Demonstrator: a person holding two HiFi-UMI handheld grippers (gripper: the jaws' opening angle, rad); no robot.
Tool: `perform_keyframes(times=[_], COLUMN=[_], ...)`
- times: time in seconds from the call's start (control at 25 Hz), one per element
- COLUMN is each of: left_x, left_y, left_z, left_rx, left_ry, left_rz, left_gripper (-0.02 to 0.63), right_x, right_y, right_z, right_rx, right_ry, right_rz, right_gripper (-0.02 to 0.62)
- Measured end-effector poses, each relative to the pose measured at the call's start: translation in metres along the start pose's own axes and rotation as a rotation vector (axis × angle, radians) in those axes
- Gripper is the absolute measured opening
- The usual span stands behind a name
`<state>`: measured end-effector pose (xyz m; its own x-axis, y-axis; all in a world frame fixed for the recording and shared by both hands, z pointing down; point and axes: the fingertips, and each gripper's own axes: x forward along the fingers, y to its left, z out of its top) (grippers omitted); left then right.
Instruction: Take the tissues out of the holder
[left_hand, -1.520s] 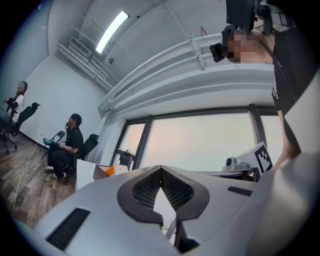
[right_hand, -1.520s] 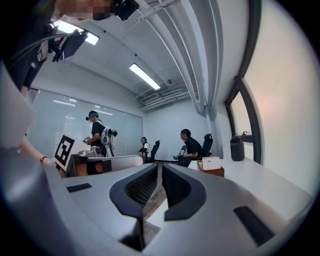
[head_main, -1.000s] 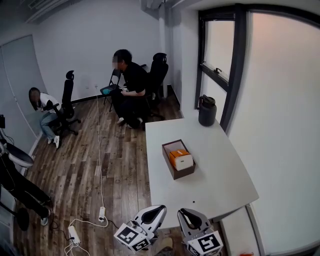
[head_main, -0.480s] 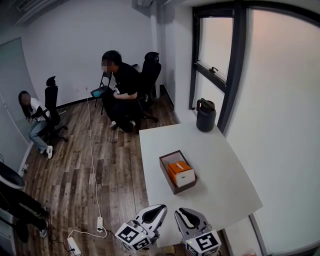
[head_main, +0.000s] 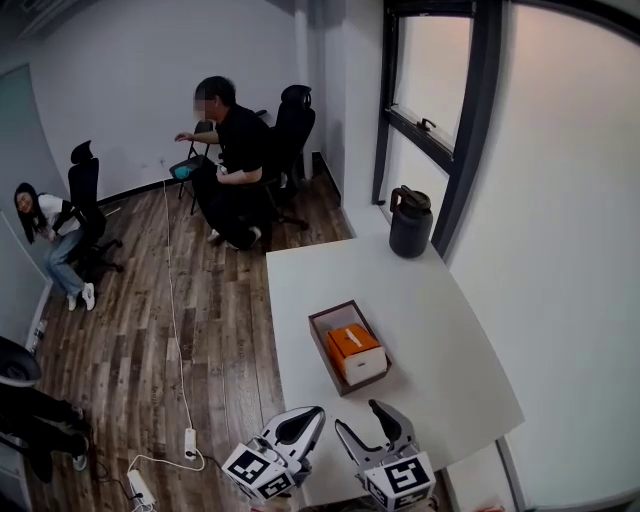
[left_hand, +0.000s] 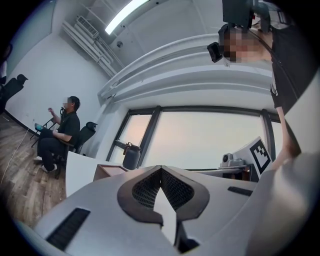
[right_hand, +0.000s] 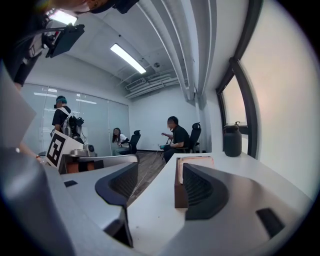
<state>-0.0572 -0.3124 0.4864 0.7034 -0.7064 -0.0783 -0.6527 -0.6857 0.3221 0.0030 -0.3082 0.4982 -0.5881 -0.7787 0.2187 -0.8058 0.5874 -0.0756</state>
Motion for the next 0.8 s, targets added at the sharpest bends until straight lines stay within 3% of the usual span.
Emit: perform_keyframes(times=[0.52,0.8], left_x=[0.020,0.033], left_y=[0.040,0.056], left_z=[-0.018,-0.030], left_rx=[-0.032,-0.046], left_ry=[0.020,0.018], left_rz=[0.070,0.090], left_gripper=[0.005,0.005], right_x=[0.052,0.076], right_y=[-0.069,-0.085], right_z=[-0.008,-0.016], right_rx=[-0.002,-0.032], right_ry=[0.067,0.116], right_rz=[-0.098,-0.129], right_gripper=[0.442,0.472])
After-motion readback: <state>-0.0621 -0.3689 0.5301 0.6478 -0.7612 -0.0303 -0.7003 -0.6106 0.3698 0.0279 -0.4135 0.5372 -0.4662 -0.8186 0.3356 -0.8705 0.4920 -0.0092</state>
